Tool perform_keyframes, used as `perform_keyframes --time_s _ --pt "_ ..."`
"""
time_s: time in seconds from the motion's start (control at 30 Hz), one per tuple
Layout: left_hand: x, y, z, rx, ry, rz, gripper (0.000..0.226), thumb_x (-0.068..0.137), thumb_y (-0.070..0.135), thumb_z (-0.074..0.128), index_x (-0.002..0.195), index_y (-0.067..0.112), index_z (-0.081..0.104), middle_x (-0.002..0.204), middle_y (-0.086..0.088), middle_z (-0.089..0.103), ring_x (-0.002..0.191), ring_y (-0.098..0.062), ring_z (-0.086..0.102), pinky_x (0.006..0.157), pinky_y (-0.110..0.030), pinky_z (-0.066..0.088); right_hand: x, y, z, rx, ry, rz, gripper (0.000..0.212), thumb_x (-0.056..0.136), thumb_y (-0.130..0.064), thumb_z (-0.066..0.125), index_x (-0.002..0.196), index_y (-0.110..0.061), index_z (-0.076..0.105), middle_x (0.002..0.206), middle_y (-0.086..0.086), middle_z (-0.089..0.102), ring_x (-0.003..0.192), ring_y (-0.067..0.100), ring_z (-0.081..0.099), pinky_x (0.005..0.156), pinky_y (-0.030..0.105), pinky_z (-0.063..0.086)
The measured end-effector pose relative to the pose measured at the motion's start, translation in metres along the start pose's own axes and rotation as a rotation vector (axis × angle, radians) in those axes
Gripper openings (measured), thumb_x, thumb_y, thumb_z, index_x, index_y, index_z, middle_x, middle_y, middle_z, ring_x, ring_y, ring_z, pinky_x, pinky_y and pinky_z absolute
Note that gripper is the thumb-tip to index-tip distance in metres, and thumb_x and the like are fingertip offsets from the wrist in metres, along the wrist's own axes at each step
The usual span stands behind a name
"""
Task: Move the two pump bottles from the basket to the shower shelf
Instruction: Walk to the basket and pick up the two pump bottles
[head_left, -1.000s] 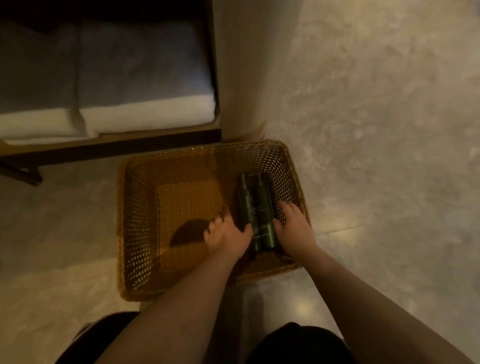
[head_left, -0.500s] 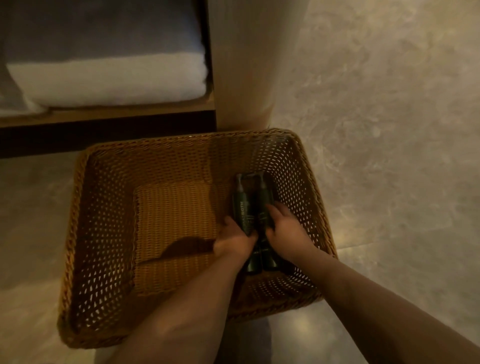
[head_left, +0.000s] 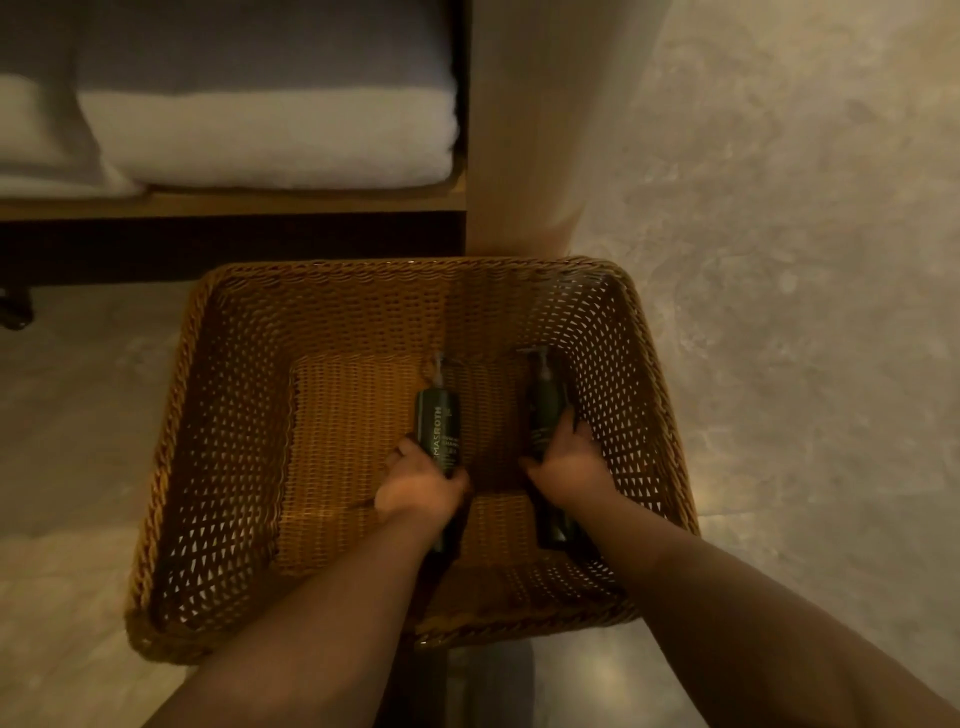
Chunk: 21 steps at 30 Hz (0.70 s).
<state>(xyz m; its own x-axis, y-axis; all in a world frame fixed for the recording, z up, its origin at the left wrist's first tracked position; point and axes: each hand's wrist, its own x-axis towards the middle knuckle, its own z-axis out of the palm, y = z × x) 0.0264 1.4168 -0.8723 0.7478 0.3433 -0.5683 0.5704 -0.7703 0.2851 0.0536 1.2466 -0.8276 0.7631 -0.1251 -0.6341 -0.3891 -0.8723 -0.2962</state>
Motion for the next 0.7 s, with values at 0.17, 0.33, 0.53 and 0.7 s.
perform_keyframes --time_s 0.17,0.33,0.53,0.7 --pt "0.004 0.008 -0.002 0.01 -0.01 -0.032 0.089 0.068 0.062 0.07 0.128 0.011 0.03 0.127 -0.014 0.047 0.113 -0.03 0.048 0.083 -0.041 0.045 0.01 -0.002 0.006 0.181 -0.023 0.139 0.101 0.08 -0.042 0.068 0.149 -0.011 0.0 0.149 0.02 0.029 0.132 0.037 0.037 0.107 0.049 0.035" --pt "0.011 0.012 -0.003 -0.027 -0.061 -0.107 0.087 0.072 0.055 0.071 0.131 0.007 0.031 0.131 -0.014 0.045 0.116 -0.029 0.048 0.082 -0.039 0.045 0.015 -0.011 0.011 0.276 -0.066 0.207 0.084 0.08 -0.033 0.071 0.141 -0.007 0.02 0.136 0.019 0.046 0.121 0.036 0.05 0.098 0.049 0.045" --pt "0.004 0.005 -0.01 -0.315 0.031 -0.083 0.077 0.067 0.037 0.08 0.123 0.008 0.035 0.12 -0.015 0.048 0.107 -0.032 0.05 0.086 -0.044 0.048 0.009 -0.013 0.014 0.387 -0.059 0.156 0.08 0.077 -0.03 0.072 0.138 -0.011 0.024 0.126 0.015 0.053 0.108 0.031 0.057 0.086 0.041 0.051" --pt "-0.026 0.005 -0.047 -0.424 0.128 0.014 0.069 0.067 0.031 0.08 0.118 0.01 0.038 0.116 -0.015 0.046 0.106 -0.033 0.048 0.083 -0.046 0.046 -0.028 -0.021 -0.009 0.621 0.023 0.054 0.068 0.075 -0.022 0.074 0.13 -0.015 0.034 0.117 0.01 0.057 0.092 0.022 0.056 0.081 0.039 0.05"
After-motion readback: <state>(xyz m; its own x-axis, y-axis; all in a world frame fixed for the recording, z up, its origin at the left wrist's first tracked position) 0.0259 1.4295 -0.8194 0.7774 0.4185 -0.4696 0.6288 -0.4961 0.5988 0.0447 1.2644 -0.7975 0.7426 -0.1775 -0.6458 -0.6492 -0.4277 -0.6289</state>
